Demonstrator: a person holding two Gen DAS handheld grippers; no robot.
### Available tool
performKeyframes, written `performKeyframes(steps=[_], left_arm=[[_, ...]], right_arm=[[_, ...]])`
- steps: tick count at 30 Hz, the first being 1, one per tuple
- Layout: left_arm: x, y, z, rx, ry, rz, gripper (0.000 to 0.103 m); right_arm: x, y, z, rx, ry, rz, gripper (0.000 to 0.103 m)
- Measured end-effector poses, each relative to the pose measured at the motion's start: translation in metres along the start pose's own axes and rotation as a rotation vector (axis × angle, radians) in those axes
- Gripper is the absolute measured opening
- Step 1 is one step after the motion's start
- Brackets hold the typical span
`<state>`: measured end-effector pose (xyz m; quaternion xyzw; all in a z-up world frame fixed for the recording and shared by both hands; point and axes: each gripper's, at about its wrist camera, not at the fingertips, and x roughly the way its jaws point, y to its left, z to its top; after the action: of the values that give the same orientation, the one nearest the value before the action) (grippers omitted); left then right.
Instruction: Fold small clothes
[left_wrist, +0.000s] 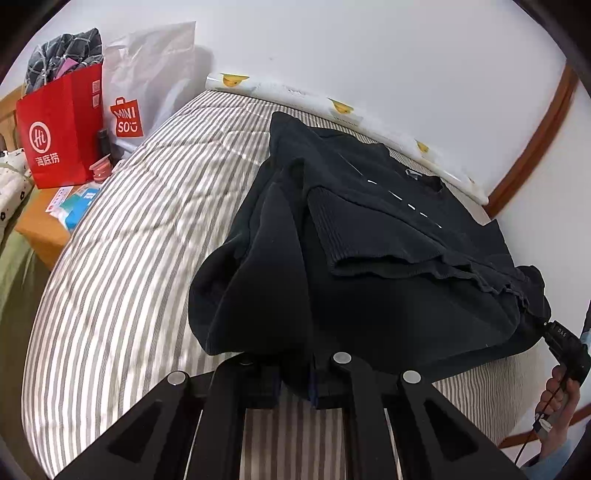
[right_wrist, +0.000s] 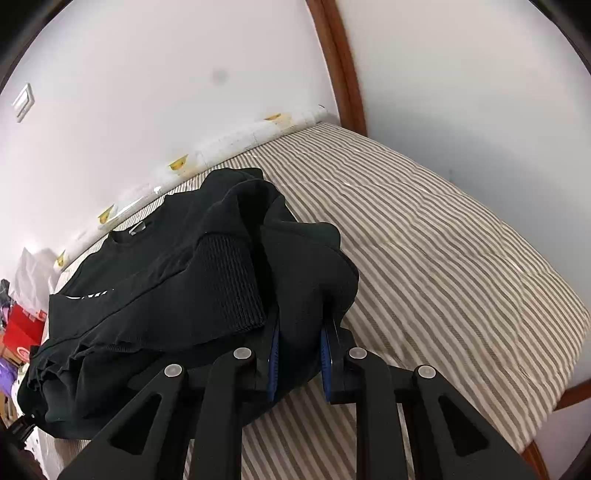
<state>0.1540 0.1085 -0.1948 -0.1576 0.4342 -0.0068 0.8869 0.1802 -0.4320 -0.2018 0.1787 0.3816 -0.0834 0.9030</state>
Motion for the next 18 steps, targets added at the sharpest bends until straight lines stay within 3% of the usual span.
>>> performKeyframes(steps=[6,11,15,18], left_arm=[[-0.007,-0.002,-0.019,-0.005,0.012,0.014,0.011],[-0.017,0.001,-0.026,-0.026,0.005,0.037,0.015],[-0.029,0.005,-0.035,-0.029,0.010,0.033,0.018],[-0.045,0.006,-0.039,-0.040,-0.012,-0.002,0.023]], right_arm=[[-0.011,-0.015,-0.018,0.001,0.013,0.000,0.019],[-0.022,-0.015,-0.021,-0.068,0.039,-0.032,0.028],[-0.046,-0.012,-0.022,-0.132,-0.012,-0.087,0.033],[-0.057,-0.009,-0.024,-0.150,-0.027,-0.051,0.033]])
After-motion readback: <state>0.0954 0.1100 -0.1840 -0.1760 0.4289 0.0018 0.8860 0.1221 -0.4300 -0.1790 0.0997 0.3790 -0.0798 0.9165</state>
